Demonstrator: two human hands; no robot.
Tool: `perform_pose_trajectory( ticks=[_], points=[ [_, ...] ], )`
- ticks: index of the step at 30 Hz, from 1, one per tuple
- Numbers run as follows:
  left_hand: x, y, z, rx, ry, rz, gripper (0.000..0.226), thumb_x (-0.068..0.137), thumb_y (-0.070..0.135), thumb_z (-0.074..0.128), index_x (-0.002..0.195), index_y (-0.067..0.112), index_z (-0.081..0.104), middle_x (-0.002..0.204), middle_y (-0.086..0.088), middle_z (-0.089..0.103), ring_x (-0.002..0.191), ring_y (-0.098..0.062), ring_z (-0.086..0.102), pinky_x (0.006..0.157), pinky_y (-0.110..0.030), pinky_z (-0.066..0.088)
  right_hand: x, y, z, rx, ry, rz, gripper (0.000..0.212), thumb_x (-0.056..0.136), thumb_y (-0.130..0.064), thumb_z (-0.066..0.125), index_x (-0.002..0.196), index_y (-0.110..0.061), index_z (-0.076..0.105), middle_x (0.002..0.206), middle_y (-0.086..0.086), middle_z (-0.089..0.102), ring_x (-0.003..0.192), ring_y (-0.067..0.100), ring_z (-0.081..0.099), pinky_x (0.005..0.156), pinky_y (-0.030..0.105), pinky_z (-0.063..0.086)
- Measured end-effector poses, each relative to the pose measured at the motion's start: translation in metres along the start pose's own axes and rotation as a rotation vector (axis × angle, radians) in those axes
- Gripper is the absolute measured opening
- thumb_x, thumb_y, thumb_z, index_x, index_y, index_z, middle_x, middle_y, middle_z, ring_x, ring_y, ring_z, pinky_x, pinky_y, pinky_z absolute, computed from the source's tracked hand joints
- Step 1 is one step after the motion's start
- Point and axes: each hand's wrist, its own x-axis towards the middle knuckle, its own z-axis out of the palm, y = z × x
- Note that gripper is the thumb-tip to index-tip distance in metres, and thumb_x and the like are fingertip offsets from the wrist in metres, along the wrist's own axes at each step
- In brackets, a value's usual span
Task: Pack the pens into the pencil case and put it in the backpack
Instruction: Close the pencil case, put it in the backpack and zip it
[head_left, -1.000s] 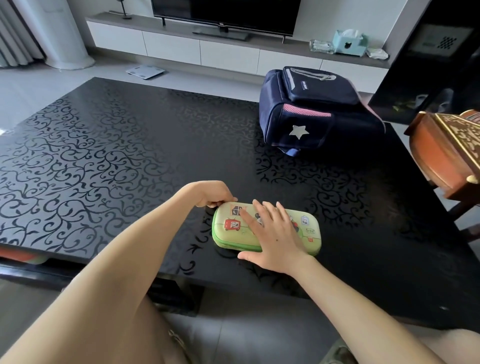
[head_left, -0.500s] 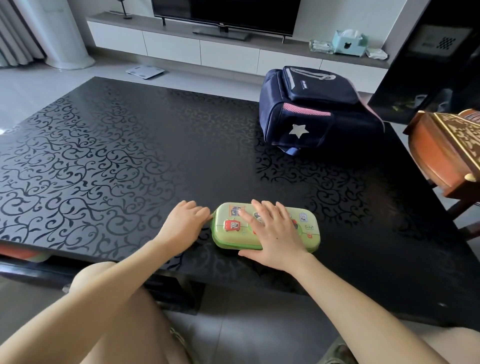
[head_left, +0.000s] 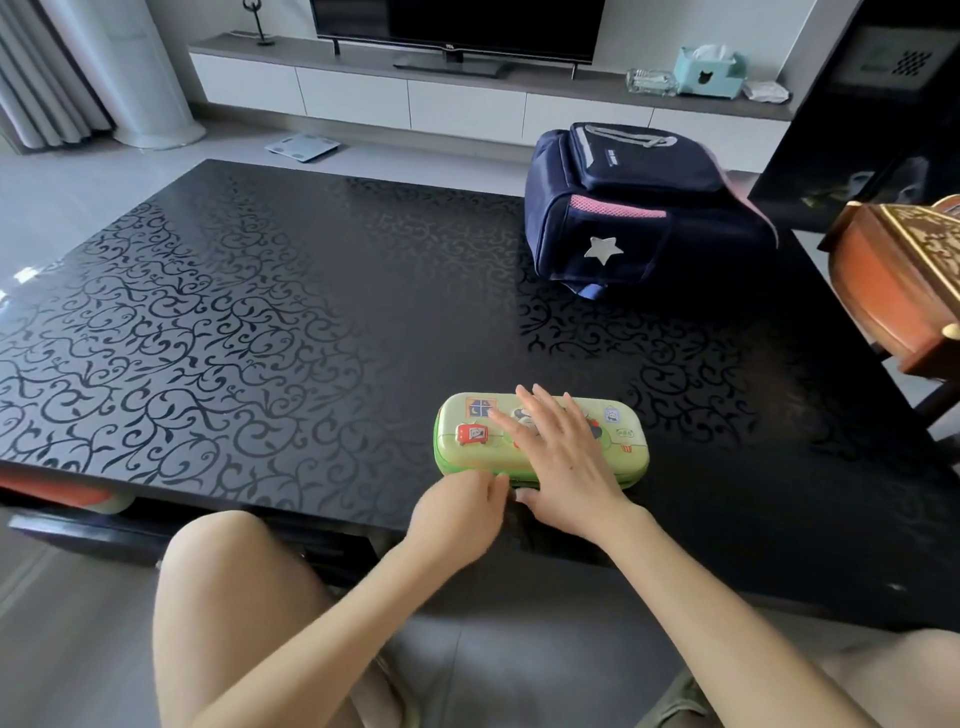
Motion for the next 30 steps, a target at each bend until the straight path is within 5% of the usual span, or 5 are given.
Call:
perform_pose_trajectory(
  ticks=[5, 9, 13, 17, 30],
  points=[
    [0.018, -0.021, -0.055, 0.078, 0.349, 0.116, 0.019, 0.088, 0.024, 0.051, 0.095, 0.014, 0.065, 0.094, -0.004, 0.064, 0.089, -0.024, 0.056, 0.080, -0.038, 0.047, -0.038, -0.024, 0.009, 0.200, 0.598, 0.301, 0.018, 0.077, -0.028, 0.060, 0.078, -0.013, 0.069, 0.077, 0.000, 0.066, 0.076, 0.022, 0.059, 0.070, 0.031, 0.049],
    [0.050, -0.006, -0.069, 0.247, -0.014, 0.201, 0.060, 0.082, 0.032, 0.061, 0.137, 0.035, 0.037, 0.142, -0.004, 0.037, 0.131, -0.028, 0.030, 0.106, -0.042, 0.026, -0.024, -0.053, 0.033, 0.193, 0.272, 0.568, 0.048, 0.066, -0.057, 0.069, 0.040, -0.019, 0.053, 0.037, -0.004, 0.049, 0.037, 0.016, 0.051, 0.037, 0.020, 0.023],
    [0.067, 0.009, -0.065, 0.458, -0.413, 0.264, 0.101, 0.071, 0.025, 0.071, 0.145, 0.041, 0.004, 0.156, -0.005, 0.001, 0.142, -0.028, -0.006, 0.115, -0.048, 0.008, -0.012, -0.066, 0.042, 0.218, 0.225, 0.631, 0.046, 0.056, -0.042, 0.085, 0.037, -0.019, 0.050, 0.032, -0.002, 0.047, 0.029, 0.016, 0.045, 0.040, 0.016, 0.002],
    [0.076, 0.010, -0.051, 0.680, -0.378, 0.326, 0.127, 0.058, 0.051, 0.078, 0.143, 0.038, -0.015, 0.152, -0.010, 0.007, 0.139, -0.032, 0.006, 0.112, -0.051, 0.017, -0.018, -0.060, 0.039, 0.219, 0.215, 0.509, 0.052, 0.059, -0.027, 0.078, 0.044, -0.023, 0.029, 0.033, -0.001, 0.036, 0.033, 0.016, 0.024, 0.042, 0.014, -0.004],
    [0.066, -0.021, -0.050, 0.676, -0.212, 0.593, 0.119, 0.058, 0.054, 0.069, 0.138, 0.047, -0.018, 0.130, -0.001, 0.029, 0.111, -0.021, 0.034, 0.088, -0.033, 0.045, -0.117, 0.056, 0.010, -0.087, 0.338, 0.401, 0.035, 0.080, -0.031, 0.041, 0.049, -0.015, 0.048, 0.044, 0.001, 0.046, 0.039, 0.021, 0.051, 0.040, 0.022, 0.017]
  ],
)
